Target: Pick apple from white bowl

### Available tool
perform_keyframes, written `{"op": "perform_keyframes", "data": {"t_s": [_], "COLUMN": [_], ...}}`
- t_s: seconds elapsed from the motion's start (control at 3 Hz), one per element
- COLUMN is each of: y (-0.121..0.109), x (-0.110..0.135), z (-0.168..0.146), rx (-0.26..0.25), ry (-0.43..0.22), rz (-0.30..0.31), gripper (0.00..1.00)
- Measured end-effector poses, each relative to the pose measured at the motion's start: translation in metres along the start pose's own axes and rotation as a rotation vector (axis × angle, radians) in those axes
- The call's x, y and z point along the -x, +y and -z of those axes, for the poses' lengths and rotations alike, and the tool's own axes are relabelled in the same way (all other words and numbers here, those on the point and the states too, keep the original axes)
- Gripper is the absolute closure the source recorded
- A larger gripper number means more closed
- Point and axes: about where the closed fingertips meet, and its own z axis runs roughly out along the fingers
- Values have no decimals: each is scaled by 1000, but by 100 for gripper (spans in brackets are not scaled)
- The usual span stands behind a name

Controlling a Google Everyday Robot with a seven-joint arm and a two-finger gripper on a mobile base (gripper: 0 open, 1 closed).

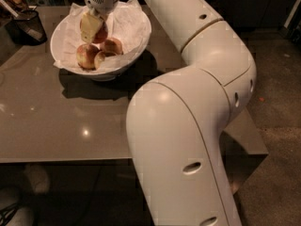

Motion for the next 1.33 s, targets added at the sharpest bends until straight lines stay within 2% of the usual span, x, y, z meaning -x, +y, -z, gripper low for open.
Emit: {"op": "perform_keyframes", "data": {"t_s": [0.33, 0.67, 1.0, 1.33], "y": [12, 31, 50, 60], "x": [17, 35, 46, 44], "z": [35, 59, 66, 52], "rx": [-20, 5, 87, 177], "ry": [-27, -75, -134, -178], "rz": [23, 77, 126, 203], "gripper": [100, 100, 100, 100]}}
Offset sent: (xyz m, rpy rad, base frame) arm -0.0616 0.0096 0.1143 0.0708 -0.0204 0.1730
